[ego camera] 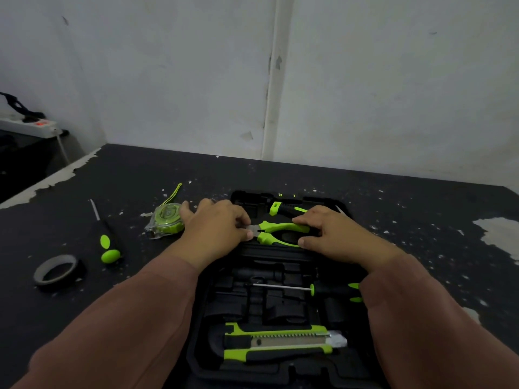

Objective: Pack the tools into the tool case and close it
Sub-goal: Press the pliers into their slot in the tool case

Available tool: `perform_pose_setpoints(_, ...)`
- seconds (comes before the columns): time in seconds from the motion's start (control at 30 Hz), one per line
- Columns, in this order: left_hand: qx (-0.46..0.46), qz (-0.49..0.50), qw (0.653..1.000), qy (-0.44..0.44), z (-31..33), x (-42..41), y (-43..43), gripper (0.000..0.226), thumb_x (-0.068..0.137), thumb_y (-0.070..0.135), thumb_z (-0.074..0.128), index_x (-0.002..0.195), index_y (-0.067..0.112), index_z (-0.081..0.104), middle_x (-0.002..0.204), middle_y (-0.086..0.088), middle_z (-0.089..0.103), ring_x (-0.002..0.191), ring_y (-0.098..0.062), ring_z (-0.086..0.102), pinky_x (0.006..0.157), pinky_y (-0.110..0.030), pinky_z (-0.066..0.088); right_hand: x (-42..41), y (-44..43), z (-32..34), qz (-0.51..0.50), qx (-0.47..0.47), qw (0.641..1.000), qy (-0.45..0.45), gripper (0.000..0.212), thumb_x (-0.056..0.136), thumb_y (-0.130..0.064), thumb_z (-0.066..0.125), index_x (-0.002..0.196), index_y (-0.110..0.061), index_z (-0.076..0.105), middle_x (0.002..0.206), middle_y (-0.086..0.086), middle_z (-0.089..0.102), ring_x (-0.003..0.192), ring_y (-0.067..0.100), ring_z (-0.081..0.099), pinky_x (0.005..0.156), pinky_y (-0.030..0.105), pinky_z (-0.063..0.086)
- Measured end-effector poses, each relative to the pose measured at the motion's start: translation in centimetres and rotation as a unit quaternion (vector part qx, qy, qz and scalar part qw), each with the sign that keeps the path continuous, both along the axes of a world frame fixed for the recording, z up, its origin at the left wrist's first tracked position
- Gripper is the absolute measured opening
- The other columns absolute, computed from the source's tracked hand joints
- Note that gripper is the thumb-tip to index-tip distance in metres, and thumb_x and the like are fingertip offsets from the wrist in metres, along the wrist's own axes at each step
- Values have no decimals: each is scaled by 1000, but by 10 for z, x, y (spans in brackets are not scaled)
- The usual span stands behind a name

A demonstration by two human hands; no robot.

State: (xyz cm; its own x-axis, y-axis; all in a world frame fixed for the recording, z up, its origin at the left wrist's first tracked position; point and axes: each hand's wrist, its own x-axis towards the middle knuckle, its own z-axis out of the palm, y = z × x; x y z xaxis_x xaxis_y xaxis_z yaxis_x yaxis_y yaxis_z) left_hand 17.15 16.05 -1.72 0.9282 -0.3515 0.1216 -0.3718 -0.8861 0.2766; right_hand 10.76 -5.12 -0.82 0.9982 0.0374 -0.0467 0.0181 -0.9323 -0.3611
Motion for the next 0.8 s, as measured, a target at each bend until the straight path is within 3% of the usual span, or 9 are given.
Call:
perform_pose_setpoints(0.1, -2, -4, 1000, 2, 2, -1, 0, 21, 80, 54, 58, 97, 44, 66, 101, 15, 54, 123, -22, 39, 110, -61, 4, 1, -1, 0, -1, -3, 1000, 2, 51, 83, -34, 63, 131, -27, 49, 131, -1, 45, 119, 21, 46, 103, 33, 37)
perform_pose_setpoints(0.37, -35, 39, 999, -2, -3, 4, -7, 22, 88, 47, 50, 87, 37, 69, 108, 9, 61, 123, -25, 40, 109, -61, 6, -2, 7, -2, 14, -51, 998, -19, 50, 87, -42, 54, 135, -30, 45, 137, -6, 43, 126, 19, 34, 109, 42, 30)
perform_pose_setpoints(0.5, -83, 37, 996, 0, -9, 9, -11, 16, 82, 47, 59, 82, 34, 69, 119, 9, 50, 125, -23, 36, 108, -50, 18, -5, 14, 1, 28, -85, 995, -41, 49, 90, -45, 47, 136, -27, 44, 136, -5, 43, 125, 19, 34, 103, 33, 32)
perform_pose_setpoints(0.57, -107, 15, 994, 19, -11, 11, -9, 15, 83, 44, 59, 93, 36, 66, 129, 10, 47, 128, -21, 34, 106, -48, 22, -5, 19, 3, 38, -101, 993, -43, 48, 92, -44, 44, 136, -24, 43, 135, -2, 43, 125, 19, 34, 98, 29, 31)
perform_pose_setpoints(0.67, -111, -3, 990, 92, -13, 17, -7, 32, 87, 45, 54, 117, 36, 58, 138, 8, 46, 130, -24, 38, 104, -45, 27, -6, 26, 5, 36, -131, 990, -46, 48, 94, -44, 41, 137, -22, 43, 134, 1, 45, 125, 21, 38, 99, 30, 34)
perform_pose_setpoints(0.8, -110, -8, 984, 137, -13, 19, -9, 39, 86, 47, 52, 122, 33, 58, 136, 3, 52, 126, -28, 45, 105, -49, 36, -7, 33, 6, 30, -176, 983, -50, 48, 94, -47, 36, 133, -20, 48, 128, 4, 52, 121, 24, 45, 95, 33, 41)
